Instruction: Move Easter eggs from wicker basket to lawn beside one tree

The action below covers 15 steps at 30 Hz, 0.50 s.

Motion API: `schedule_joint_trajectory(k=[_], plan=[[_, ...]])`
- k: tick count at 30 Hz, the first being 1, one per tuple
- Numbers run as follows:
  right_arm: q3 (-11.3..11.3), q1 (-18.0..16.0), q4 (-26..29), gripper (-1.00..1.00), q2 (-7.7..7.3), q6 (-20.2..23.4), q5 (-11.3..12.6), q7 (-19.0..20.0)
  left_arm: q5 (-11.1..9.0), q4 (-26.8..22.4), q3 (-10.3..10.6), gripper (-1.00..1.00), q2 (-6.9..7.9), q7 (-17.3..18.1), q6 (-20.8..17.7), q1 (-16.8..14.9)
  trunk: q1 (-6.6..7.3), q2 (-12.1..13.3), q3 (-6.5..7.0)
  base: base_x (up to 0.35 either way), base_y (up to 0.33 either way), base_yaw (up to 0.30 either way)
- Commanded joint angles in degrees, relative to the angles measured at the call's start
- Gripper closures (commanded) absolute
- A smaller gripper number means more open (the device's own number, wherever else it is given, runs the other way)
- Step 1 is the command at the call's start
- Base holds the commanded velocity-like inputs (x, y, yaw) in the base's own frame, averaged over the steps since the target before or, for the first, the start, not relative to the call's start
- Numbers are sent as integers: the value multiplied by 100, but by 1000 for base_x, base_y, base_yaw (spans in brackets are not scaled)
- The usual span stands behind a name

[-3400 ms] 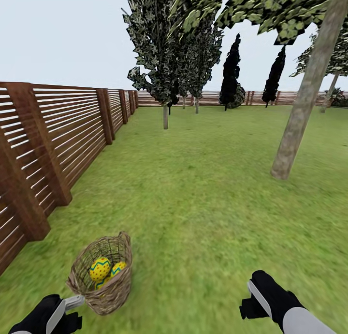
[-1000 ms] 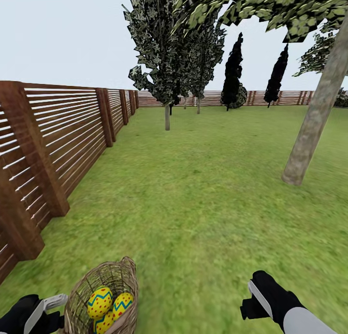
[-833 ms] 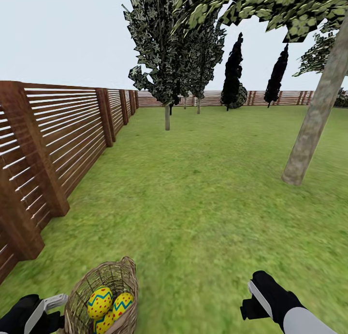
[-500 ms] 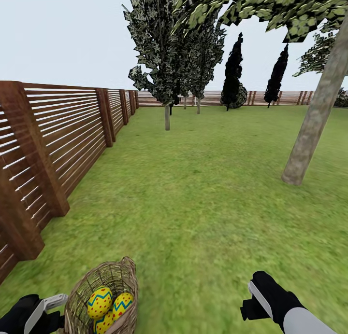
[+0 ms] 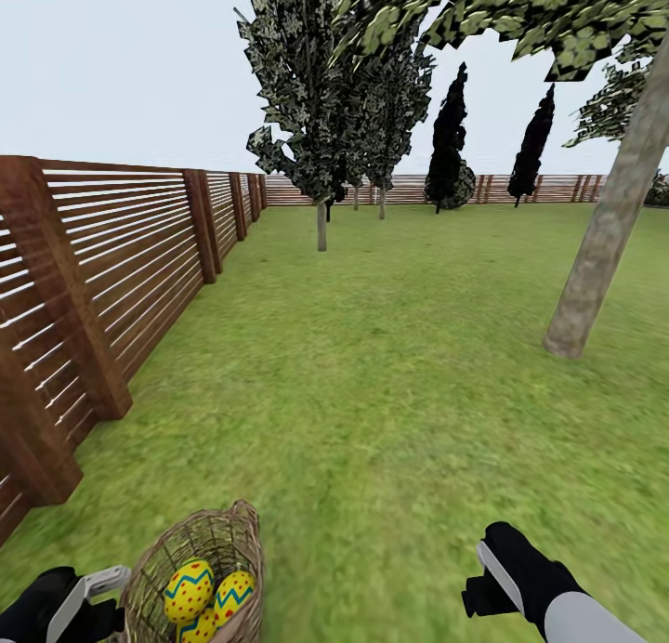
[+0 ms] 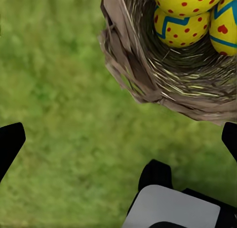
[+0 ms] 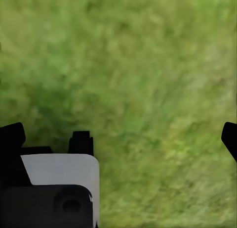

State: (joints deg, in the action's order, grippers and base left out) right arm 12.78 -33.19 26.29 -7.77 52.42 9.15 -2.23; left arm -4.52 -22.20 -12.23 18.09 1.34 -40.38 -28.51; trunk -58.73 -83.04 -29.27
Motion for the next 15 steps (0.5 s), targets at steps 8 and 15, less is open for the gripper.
schedule_joint_trajectory(k=[8, 15], plan=[[49, -4, 8, -100, 2, 22, 52, -31, -32, -12, -25, -100, 4, -1, -32, -2, 0, -3, -6, 9, 0, 0], [49, -4, 8, -100, 10, 22, 46, -32, -32, -12, -25, -100, 7, -8, -26, -4, 0, -3, -6, 2, 0, 0]])
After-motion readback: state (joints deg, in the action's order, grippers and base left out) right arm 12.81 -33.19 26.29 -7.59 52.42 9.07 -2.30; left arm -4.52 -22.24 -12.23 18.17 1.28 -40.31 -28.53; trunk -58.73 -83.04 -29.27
